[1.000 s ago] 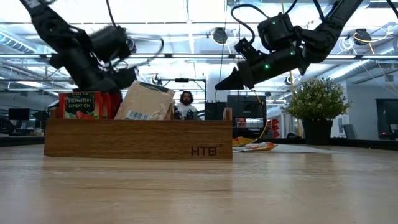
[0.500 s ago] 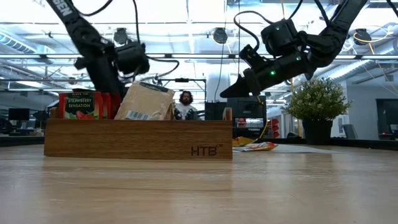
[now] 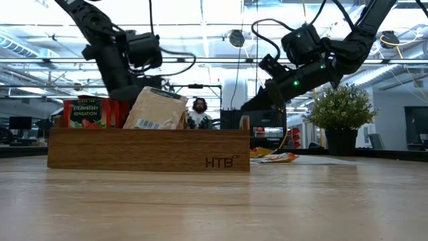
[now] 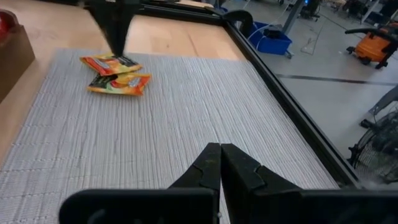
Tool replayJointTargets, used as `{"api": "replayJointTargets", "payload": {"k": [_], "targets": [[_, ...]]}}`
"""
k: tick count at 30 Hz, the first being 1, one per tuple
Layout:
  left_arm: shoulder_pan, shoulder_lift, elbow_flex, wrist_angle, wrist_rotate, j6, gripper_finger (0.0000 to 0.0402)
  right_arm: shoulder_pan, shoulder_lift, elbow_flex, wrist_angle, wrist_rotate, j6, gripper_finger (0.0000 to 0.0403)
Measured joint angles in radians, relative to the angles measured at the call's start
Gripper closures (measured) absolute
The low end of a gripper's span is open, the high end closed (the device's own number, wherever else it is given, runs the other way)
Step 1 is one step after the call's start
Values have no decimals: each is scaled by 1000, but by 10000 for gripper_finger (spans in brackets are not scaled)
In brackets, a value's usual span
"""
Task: Pick & Place Tea
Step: Put the yellow tea bag into the right section of the wooden organizer
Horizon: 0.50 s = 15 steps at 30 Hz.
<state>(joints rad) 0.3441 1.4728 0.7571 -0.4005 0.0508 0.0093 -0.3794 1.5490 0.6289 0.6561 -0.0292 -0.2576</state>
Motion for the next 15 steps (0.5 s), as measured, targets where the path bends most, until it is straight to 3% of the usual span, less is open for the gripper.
{"api": "replayJointTargets", "payload": {"k": [4, 10, 15], "targets": [[-3, 1, -44, -33, 6, -51, 398, -1, 0, 0, -4, 0, 6, 403], [-2, 0, -106, 21, 137, -103, 399, -1, 0, 0, -2, -1, 9, 403], [6, -1, -133, 42, 41, -147, 397, -1, 0, 0, 4, -1, 10, 403]]}}
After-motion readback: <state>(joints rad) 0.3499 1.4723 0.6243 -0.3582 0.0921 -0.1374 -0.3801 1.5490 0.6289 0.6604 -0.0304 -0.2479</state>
